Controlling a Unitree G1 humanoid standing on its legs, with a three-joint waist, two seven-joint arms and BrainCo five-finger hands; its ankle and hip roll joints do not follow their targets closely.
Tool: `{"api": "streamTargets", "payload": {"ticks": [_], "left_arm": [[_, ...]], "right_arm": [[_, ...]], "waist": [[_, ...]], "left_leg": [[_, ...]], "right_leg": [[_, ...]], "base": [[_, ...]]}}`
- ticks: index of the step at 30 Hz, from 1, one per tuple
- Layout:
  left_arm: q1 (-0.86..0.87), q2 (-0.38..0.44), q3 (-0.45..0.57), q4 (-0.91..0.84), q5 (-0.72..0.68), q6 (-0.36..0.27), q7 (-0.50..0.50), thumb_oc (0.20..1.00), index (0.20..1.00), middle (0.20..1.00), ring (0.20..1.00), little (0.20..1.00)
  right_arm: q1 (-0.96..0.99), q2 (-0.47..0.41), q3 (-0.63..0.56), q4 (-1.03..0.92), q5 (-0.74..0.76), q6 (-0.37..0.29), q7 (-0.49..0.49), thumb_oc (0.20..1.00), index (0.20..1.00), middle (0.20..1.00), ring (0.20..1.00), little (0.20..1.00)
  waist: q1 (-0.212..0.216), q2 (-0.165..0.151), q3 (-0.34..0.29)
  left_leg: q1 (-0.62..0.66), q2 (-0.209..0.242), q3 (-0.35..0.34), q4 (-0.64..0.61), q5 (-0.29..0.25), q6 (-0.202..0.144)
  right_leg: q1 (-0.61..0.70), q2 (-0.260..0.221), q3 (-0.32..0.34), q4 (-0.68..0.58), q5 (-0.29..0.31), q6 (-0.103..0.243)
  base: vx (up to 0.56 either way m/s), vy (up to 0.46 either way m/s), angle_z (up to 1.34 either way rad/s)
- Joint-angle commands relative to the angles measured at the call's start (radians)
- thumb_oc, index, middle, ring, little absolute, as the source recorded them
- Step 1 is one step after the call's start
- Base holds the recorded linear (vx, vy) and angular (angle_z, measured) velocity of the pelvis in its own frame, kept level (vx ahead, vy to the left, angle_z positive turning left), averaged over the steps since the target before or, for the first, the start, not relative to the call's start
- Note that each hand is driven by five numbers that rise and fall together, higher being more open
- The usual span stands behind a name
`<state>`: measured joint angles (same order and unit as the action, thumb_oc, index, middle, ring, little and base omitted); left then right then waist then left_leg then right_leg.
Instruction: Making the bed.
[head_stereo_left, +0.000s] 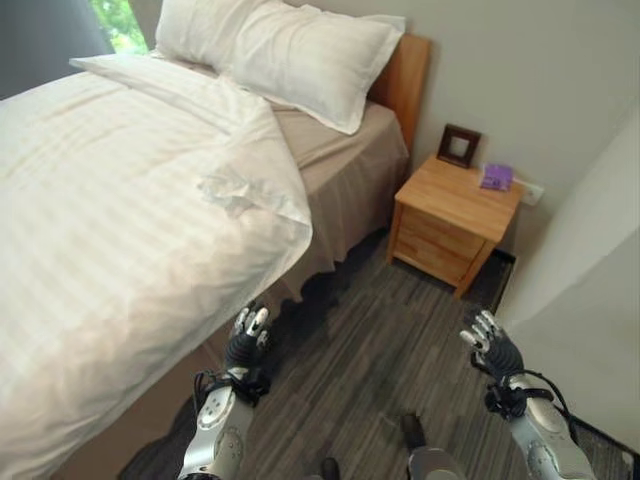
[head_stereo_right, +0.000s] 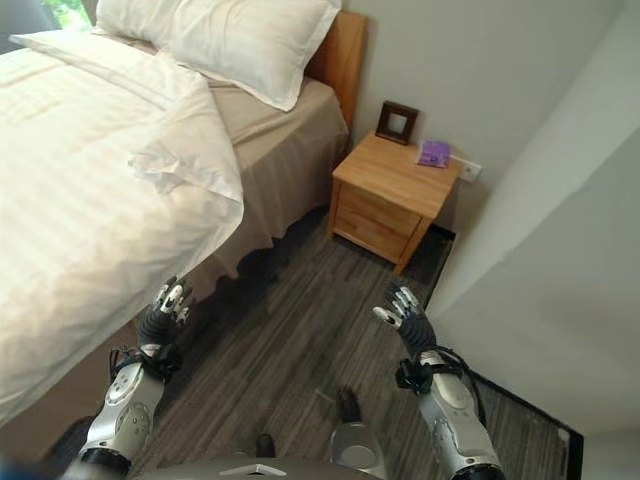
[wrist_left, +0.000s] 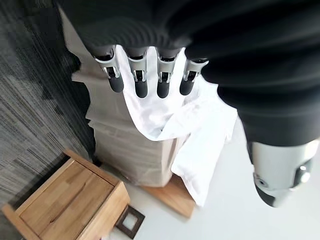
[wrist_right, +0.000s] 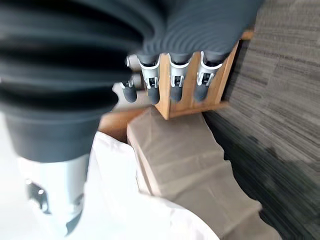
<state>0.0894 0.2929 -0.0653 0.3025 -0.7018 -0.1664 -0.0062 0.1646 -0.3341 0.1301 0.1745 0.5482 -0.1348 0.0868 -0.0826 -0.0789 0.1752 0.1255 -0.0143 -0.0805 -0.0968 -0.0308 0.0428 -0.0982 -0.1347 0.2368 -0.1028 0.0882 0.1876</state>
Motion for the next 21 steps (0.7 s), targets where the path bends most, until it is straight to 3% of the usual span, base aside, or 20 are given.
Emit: {"api": "streamTargets", "payload": {"ticks": [1,2,5,6,9,10,11,12,13,16,17,18,19,20,21], "left_arm": [[-0.050,0.054,-0.016,-0.062,0.016,-0.066,-0.024,1.000,1.000,1.000,1.000,1.000],[-0.066,0.060,-0.039,-0.065,0.025,-0.061,-0.033,1.000,1.000,1.000,1.000,1.000],[-0.071,0.057,-0.049,-0.079,0.034,-0.065,-0.034,1.000,1.000,1.000,1.000,1.000],[-0.066,0.055,-0.044,-0.089,0.022,-0.075,-0.029,1.000,1.000,1.000,1.000,1.000],[-0.086,0.035,-0.059,-0.092,-0.030,-0.071,-0.031,1.000,1.000,1.000,1.000,1.000],[-0.095,0.033,-0.071,-0.087,-0.030,-0.068,-0.030,1.000,1.000,1.000,1.000,1.000],[-0.095,0.034,-0.080,-0.093,-0.026,-0.060,-0.039,1.000,1.000,1.000,1.000,1.000],[-0.095,0.034,-0.080,-0.093,-0.026,-0.060,-0.039,1.000,1.000,1.000,1.000,1.000],[-0.116,0.028,-0.105,-0.092,-0.034,-0.054,-0.037,1.000,1.000,1.000,1.000,1.000],[-0.155,0.009,-0.141,-0.093,-0.045,-0.052,-0.037,1.000,1.000,1.000,1.000,1.000],[-0.160,0.005,-0.151,-0.095,-0.041,-0.049,-0.036,1.000,1.000,1.000,1.000,1.000],[-0.164,0.004,-0.170,-0.112,-0.036,-0.046,-0.049,1.000,1.000,1.000,1.000,1.000],[-0.163,0.003,-0.170,-0.112,-0.036,-0.046,-0.049,1.000,1.000,1.000,1.000,1.000],[-0.187,0.001,-0.197,-0.126,-0.027,-0.042,-0.046,1.000,1.000,1.000,1.000,1.000],[-0.187,0.000,-0.197,-0.126,-0.027,-0.042,-0.046,1.000,1.000,1.000,1.000,1.000]], "right_arm": [[-0.029,-0.028,-0.024,-0.057,0.030,-0.040,0.028,1.000,1.000,1.000,1.000,1.000],[-0.021,-0.038,-0.026,-0.066,0.049,-0.038,0.036,1.000,1.000,1.000,1.000,1.000],[-0.030,-0.057,-0.021,-0.067,0.051,-0.038,0.037,1.000,1.000,1.000,1.000,1.000],[-0.046,-0.076,0.003,-0.058,0.054,-0.036,0.058,1.000,1.000,1.000,1.000,1.000],[-0.063,-0.111,0.019,-0.077,0.062,-0.045,0.053,1.000,1.000,1.000,1.000,1.000],[-0.062,-0.124,0.021,-0.088,0.068,-0.052,0.057,1.000,1.000,1.000,1.000,1.000],[-0.056,-0.122,0.019,-0.091,0.074,-0.050,0.048,1.000,1.000,1.000,1.000,1.000],[-0.056,-0.122,0.019,-0.092,0.075,-0.050,0.048,1.000,1.000,1.000,1.000,1.000],[-0.043,-0.114,0.007,-0.084,0.101,-0.048,0.039,1.000,1.000,1.000,1.000,1.000],[-0.016,-0.088,-0.009,-0.088,0.130,-0.047,0.022,1.000,1.000,1.000,1.000,1.000],[-0.002,-0.080,-0.014,-0.089,0.131,-0.043,0.024,1.000,1.000,1.000,1.000,1.000],[0.033,-0.067,-0.019,-0.096,0.126,-0.040,0.029,1.000,1.000,1.000,1.000,1.000],[0.034,-0.067,-0.019,-0.097,0.126,-0.040,0.029,1.000,1.000,1.000,1.000,1.000],[0.052,-0.056,-0.028,-0.095,0.109,-0.038,0.026,1.000,1.000,1.000,1.000,1.000],[0.053,-0.056,-0.028,-0.095,0.109,-0.038,0.026,1.000,1.000,1.000,1.000,1.000]], "waist": [[-0.034,-0.004,0.009],[-0.018,-0.004,0.002],[-0.026,0.006,-0.005],[-0.013,0.018,-0.009],[-0.006,0.014,0.002],[-0.015,0.012,0.012],[-0.025,0.012,0.013],[-0.024,0.012,0.014],[-0.059,0.008,0.011],[-0.106,0.016,0.000],[-0.116,0.021,-0.006],[-0.151,0.046,-0.027],[-0.151,0.045,-0.027],[-0.165,0.060,-0.028],[-0.167,0.061,-0.029]], "left_leg": [[0.092,0.053,-0.073,0.011,-0.039,-0.059],[0.082,0.068,-0.142,0.046,-0.040,-0.083],[0.060,0.088,-0.182,0.053,-0.033,-0.099],[0.032,0.120,-0.202,0.096,0.002,-0.120],[-0.072,0.134,-0.182,0.214,0.087,-0.141],[-0.098,0.164,-0.103,0.246,0.120,-0.134],[-0.107,0.182,-0.024,0.256,0.119,-0.122],[-0.105,0.183,-0.023,0.257,0.117,-0.122],[-0.092,0.225,0.183,0.305,0.093,-0.118],[-0.062,0.195,0.320,0.427,0.030,-0.125],[-0.051,0.175,0.328,0.414,0.021,-0.129],[0.007,0.128,0.377,0.237,-0.051,-0.102],[0.015,0.124,0.377,0.223,-0.044,-0.101],[0.056,0.076,0.315,0.063,-0.051,-0.074],[0.057,0.075,0.313,0.057,-0.048,-0.073]], "right_leg": [[-0.065,0.070,0.153,0.120,0.057,0.037],[-0.045,0.063,0.146,0.171,0.019,0.019],[-0.038,0.061,0.123,0.175,0.009,0.008],[-0.017,0.068,0.095,0.168,-0.009,-0.011],[0.038,0.053,-0.003,0.135,-0.017,-0.046],[0.056,0.046,-0.050,0.137,-0.029,-0.058],[0.065,0.042,-0.079,0.142,-0.045,-0.069],[0.066,0.043,-0.078,0.143,-0.046,-0.069],[0.075,0.034,-0.144,0.154,-0.057,-0.087],[0.068,0.027,-0.224,0.150,-0.047,-0.099],[0.061,0.029,-0.239,0.153,-0.042,-0.096],[0.035,0.029,-0.281,0.157,-0.023,-0.073],[0.037,0.027,-0.281,0.156,-0.024,-0.072],[-0.017,0.018,-0.299,0.173,0.014,-0.044],[-0.018,0.017,-0.300,0.174,0.012,-0.043]], "base": [[0.34,-0.411,1.51],[0.34,-0.414,1.69],[0.16,-0.326,1.35],[0.13,-0.392,0.78],[0.06,-0.365,1.02],[-0.02,-0.291,1.42],[-0.02,-0.215,1.45],[-0.08,-0.286,1.05],[-0.13,-0.268,0.79],[-0.18,-0.187,1.28],[-0.19,0.001,1.05],[-0.12,0.037,0.92],[-0.24,0.164,0.98],[-0.16,0.132,0.86],[-0.25,0.174,0.61]]}}
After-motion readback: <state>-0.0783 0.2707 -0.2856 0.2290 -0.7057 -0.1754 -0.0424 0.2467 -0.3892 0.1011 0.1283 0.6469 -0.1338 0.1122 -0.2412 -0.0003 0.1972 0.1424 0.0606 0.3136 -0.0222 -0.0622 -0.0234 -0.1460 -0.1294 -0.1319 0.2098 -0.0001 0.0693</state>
